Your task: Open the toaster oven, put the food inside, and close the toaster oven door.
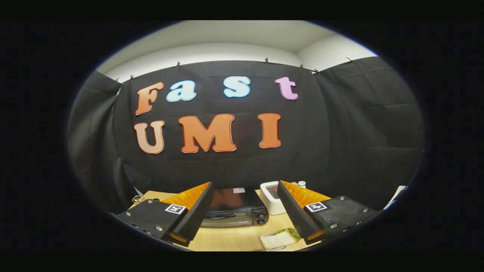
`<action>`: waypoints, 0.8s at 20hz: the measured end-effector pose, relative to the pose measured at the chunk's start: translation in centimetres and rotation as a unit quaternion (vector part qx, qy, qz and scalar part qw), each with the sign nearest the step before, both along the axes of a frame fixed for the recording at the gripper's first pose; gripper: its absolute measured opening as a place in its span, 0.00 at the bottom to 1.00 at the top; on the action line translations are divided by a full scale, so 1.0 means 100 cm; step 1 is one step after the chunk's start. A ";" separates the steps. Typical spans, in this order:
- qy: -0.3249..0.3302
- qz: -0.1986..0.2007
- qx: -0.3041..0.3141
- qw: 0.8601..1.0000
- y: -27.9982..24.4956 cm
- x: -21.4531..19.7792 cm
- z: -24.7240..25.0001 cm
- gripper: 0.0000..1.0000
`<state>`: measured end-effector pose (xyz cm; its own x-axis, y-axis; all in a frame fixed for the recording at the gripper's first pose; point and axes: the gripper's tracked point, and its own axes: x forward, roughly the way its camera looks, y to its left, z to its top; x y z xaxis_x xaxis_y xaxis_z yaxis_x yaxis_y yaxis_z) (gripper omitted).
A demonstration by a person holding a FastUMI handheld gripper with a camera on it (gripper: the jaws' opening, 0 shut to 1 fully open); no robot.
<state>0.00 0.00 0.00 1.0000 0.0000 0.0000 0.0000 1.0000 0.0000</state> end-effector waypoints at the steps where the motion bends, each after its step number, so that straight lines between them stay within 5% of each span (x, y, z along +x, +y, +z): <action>1: 0.001 0.002 0.001 1.000 0.001 -0.001 -0.001 0.99; 16: 0.002 0.016 -0.004 1.000 0.008 -0.001 -0.007 0.99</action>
<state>-0.13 0.82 -0.71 0.9995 0.0315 -0.0047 -0.0316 0.9995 -0.0086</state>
